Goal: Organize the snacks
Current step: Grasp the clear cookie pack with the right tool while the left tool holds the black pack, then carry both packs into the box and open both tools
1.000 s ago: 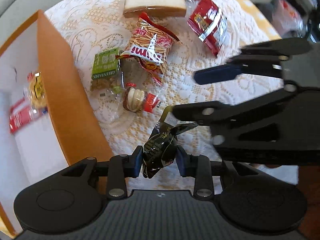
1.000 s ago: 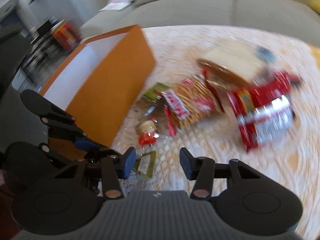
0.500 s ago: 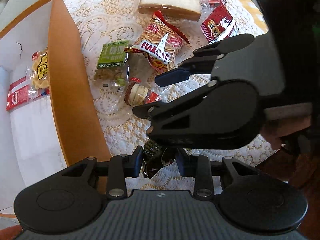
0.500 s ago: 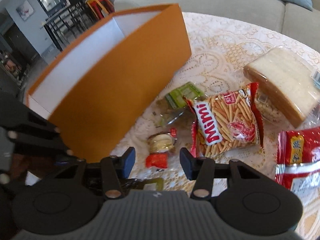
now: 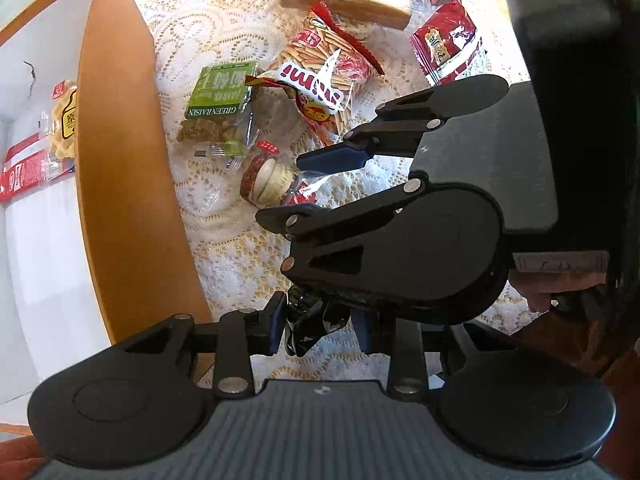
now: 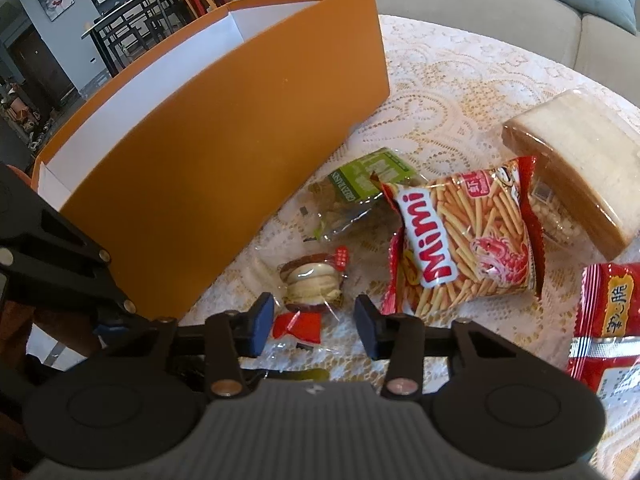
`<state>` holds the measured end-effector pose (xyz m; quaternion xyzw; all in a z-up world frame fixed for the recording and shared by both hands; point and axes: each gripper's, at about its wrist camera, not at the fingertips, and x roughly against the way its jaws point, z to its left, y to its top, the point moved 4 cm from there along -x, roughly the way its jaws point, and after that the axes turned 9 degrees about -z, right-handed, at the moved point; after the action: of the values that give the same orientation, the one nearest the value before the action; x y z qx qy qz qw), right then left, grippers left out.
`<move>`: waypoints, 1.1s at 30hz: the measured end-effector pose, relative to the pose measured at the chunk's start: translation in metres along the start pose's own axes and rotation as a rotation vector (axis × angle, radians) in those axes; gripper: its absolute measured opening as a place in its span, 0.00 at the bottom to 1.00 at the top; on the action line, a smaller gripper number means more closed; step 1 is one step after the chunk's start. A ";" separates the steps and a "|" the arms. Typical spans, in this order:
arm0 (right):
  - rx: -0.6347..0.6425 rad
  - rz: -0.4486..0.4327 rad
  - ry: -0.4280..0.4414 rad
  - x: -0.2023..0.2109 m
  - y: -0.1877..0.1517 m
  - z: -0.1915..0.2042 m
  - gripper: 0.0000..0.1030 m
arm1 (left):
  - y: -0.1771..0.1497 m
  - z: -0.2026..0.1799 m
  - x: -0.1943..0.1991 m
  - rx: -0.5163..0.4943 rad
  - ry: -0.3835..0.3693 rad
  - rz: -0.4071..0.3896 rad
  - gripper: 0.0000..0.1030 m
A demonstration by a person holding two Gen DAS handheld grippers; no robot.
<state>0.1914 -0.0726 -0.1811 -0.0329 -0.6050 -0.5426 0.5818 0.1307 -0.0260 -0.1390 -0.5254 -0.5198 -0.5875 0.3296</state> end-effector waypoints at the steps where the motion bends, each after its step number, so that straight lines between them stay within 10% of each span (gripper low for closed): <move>1: 0.001 0.001 -0.003 0.001 0.000 0.000 0.39 | -0.001 0.001 0.000 0.001 0.000 -0.003 0.38; 33: -0.041 -0.286 -0.232 0.153 0.060 0.042 0.36 | -0.003 0.036 0.150 0.124 0.054 -0.381 0.37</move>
<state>0.1548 -0.1091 -0.0197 -0.0206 -0.6555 -0.6244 0.4243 0.1034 0.0325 0.0012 -0.3805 -0.6359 -0.6199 0.2580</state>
